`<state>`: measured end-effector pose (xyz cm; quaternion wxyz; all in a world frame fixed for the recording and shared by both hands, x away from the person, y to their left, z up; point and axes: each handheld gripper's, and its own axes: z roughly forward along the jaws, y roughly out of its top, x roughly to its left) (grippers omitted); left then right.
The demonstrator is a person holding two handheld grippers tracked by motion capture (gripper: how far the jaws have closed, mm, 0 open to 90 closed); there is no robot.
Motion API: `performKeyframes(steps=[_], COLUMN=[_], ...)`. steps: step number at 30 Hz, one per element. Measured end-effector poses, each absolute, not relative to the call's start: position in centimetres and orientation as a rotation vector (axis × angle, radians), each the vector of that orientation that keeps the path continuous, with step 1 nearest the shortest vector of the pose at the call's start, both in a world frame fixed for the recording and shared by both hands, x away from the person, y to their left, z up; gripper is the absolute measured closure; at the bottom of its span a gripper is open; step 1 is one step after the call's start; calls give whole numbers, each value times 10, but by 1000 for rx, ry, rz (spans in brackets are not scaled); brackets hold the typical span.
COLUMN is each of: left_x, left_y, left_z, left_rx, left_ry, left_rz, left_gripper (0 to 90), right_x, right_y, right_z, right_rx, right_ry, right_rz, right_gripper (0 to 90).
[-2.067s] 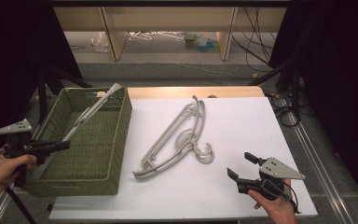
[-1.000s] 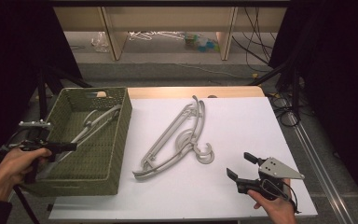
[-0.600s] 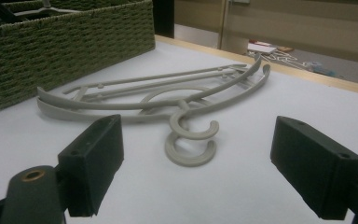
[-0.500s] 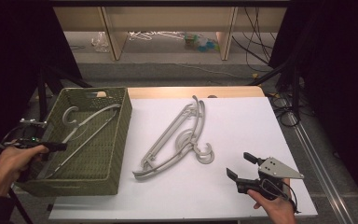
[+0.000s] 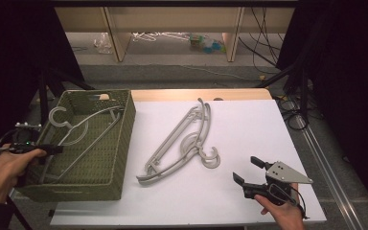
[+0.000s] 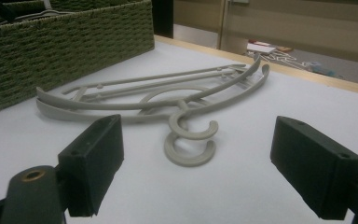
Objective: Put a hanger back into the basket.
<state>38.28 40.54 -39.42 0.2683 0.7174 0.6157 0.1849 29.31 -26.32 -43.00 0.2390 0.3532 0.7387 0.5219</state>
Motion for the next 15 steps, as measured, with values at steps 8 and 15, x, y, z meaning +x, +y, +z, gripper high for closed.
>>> performKeyframes(steps=[8,15], left_x=[374,357], left_y=[399,370], left_z=[-378,-359], left_rx=[1916,1917], left_ry=[1596,1416], left_rz=[569,574], left_gripper=[540,433], right_x=[293,293], right_y=[-263,-263], right_z=[-430,-430], right_rx=[969,967], right_ry=[2025,2026], right_rz=[1427,1428], right_gripper=[181,181])
